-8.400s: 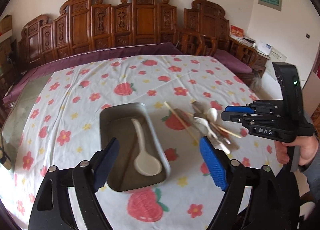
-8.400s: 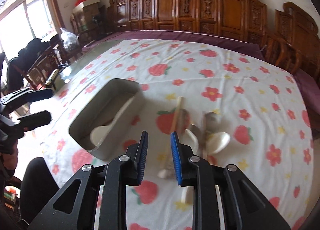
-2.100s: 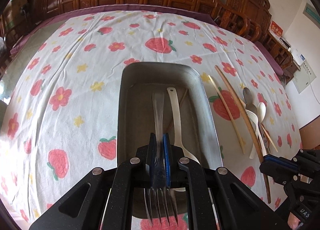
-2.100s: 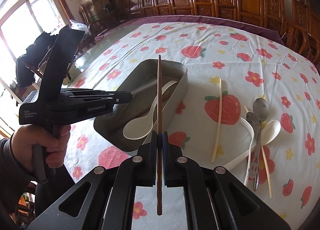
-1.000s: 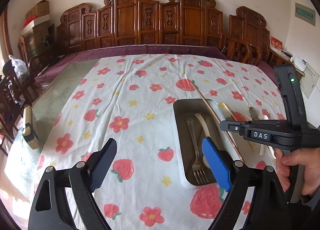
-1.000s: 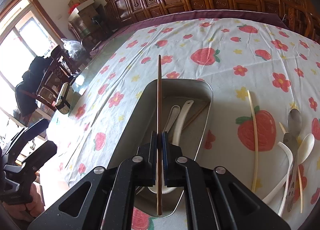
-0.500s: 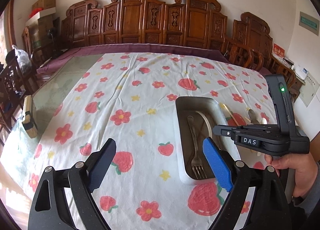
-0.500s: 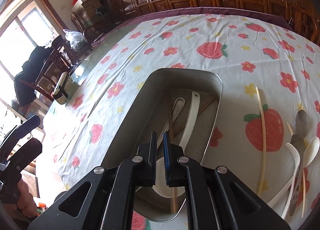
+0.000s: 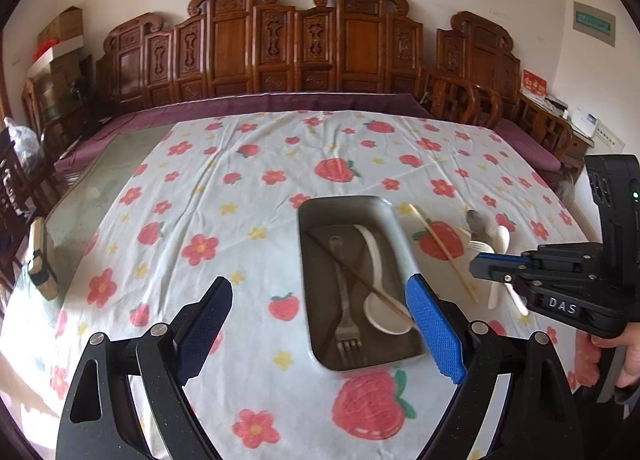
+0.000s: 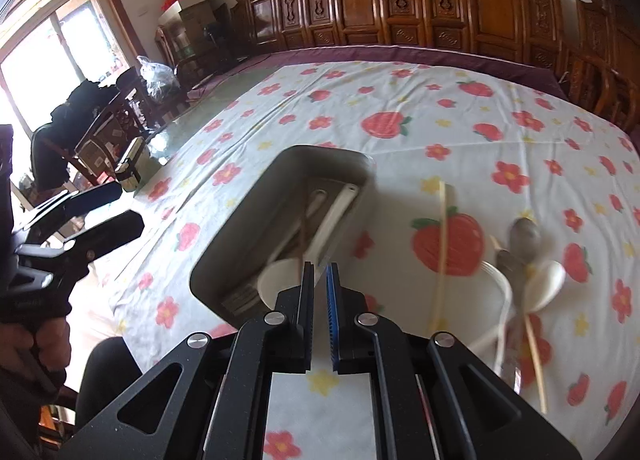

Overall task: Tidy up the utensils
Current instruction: 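Move the right tool back over the utensil pile, then close the right tool on a metal spoon handle in the pile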

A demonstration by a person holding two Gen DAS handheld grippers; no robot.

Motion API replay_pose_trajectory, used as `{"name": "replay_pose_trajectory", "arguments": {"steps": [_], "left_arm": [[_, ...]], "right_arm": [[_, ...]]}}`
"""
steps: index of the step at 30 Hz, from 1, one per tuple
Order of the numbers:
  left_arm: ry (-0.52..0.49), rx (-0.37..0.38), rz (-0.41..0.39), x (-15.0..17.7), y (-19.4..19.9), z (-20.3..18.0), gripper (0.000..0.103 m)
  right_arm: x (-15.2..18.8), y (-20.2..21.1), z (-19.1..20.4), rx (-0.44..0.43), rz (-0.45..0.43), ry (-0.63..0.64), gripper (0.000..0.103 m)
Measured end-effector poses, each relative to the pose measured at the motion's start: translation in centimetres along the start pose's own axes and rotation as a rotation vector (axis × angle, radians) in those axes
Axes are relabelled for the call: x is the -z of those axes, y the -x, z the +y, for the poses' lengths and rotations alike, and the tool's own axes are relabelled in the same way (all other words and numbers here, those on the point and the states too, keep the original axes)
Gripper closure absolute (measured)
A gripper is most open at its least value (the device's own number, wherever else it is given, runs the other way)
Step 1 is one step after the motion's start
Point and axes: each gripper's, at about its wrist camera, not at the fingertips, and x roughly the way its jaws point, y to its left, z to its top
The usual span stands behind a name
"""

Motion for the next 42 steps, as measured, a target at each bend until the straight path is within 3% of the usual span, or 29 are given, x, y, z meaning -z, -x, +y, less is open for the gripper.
{"name": "replay_pose_trajectory", "arguments": {"steps": [3, 6, 12, 19, 27, 42], "left_arm": [[-0.027, 0.024, 0.004, -0.3, -0.3, -1.8, 0.018], [-0.042, 0.045, 0.013, -0.5, -0.8, -3.3, 0.018], [-0.065, 0.085, 0.03, -0.5, -1.7, -6.1, 0.018], [-0.09, 0.119, 0.046, -0.6, -2.8, -9.1, 0.018], [-0.108, 0.148, 0.065, -0.4, -4.0, -11.4, 0.018], [-0.104, 0.161, 0.093, 0.3, -4.8, -12.1, 0.018]], "right_arm": [[1.1, 1.9, -1.8, 0.048, -0.029, -0.006, 0.094], [1.9, 3.5, -3.8, 0.074, -0.044, -0.035, 0.078], [3.3, 6.0, -6.9, 0.156, -0.07, -0.03, 0.077], [5.4, 6.8, -10.5, 0.198, -0.038, -0.054, 0.077], [6.7, 3.7, -12.8, 0.19, 0.039, -0.103, 0.082], [3.7, -3.6, -15.1, 0.186, 0.163, -0.144, 0.087]]}}
